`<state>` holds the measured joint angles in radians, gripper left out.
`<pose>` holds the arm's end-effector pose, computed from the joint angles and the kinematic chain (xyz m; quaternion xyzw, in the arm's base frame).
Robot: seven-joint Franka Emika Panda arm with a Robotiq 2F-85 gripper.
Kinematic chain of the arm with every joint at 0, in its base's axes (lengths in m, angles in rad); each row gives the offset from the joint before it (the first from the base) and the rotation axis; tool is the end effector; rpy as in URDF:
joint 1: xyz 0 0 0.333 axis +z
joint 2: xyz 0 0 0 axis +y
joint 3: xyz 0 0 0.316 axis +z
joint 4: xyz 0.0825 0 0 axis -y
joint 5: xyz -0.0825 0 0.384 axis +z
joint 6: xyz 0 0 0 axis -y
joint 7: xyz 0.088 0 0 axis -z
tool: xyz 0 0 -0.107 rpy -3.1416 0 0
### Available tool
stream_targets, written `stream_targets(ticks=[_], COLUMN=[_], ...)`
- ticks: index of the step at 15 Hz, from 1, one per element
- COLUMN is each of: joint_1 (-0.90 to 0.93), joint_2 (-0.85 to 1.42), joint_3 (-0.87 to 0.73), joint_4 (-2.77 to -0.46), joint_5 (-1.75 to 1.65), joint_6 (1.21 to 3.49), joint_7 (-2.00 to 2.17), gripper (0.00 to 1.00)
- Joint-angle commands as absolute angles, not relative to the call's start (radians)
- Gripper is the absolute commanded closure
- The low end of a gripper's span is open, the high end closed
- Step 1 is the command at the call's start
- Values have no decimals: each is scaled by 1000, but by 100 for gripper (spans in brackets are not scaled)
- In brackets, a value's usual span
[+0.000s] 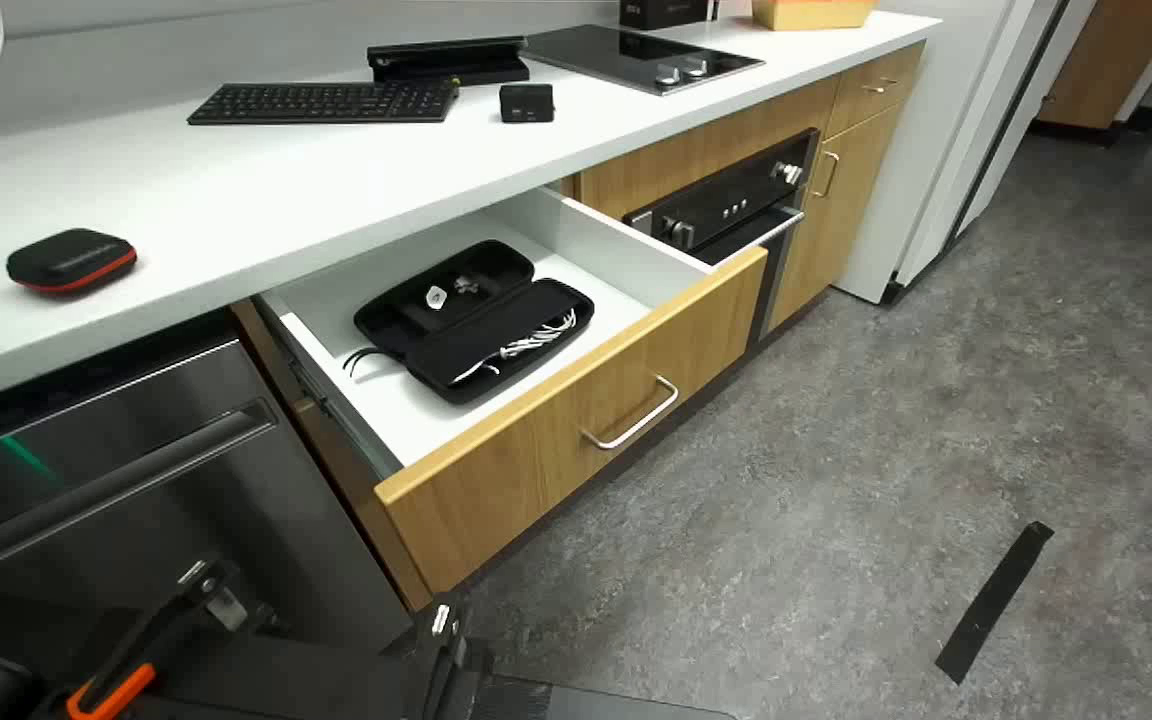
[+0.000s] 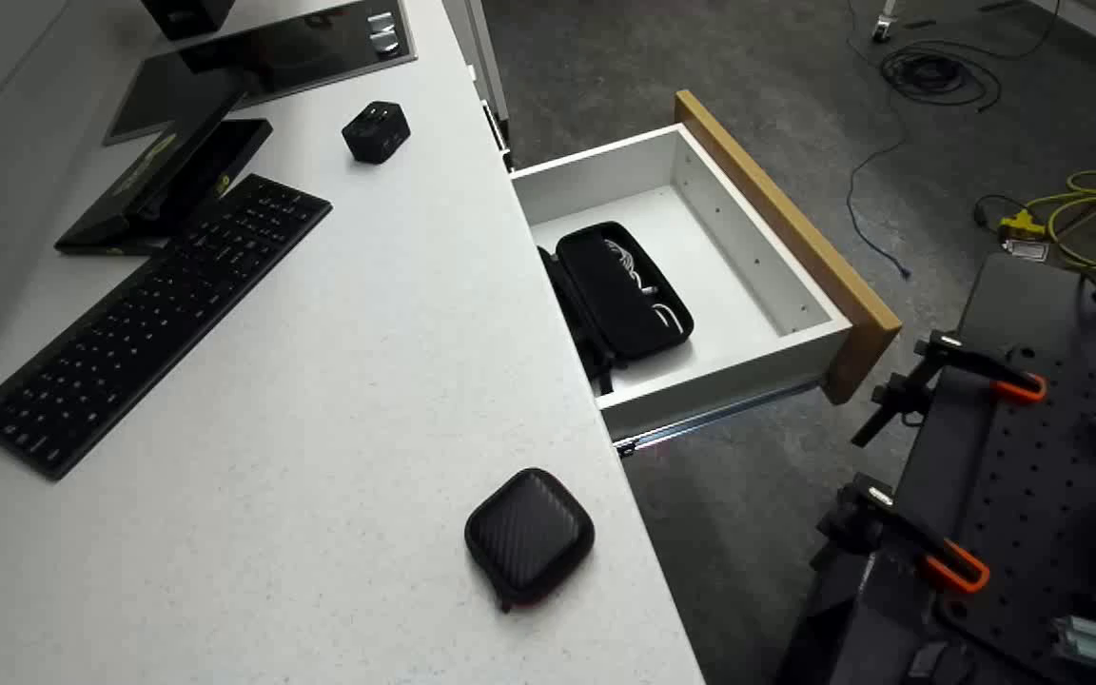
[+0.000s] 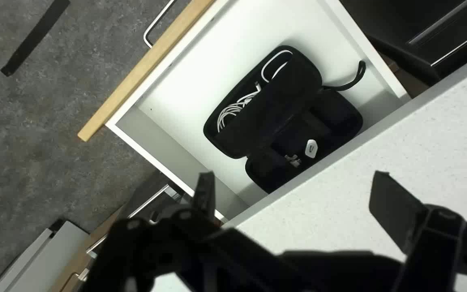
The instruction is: Close the drawer
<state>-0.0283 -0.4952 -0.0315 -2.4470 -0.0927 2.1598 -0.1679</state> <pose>0.4169 -0.0296 0.4975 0.9911 0.0764 0.0994 0.0449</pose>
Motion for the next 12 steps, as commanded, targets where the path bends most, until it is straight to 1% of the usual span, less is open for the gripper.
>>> stream_targets(ticks=[1, 3, 6, 12], joint_1=[-21, -21, -45, -163], joint_2=[-495, -495, -420, -126], joint_3=[-38, -38, -66, -183], joint_4=[-2445, -2445, -2440, -2434], joint_5=[-96, -96, -103, -126], joint_6=[2156, 2156, 2166, 2264], joint_7=[-165, -165, -171, -138], gripper=[0, 0, 0, 0])
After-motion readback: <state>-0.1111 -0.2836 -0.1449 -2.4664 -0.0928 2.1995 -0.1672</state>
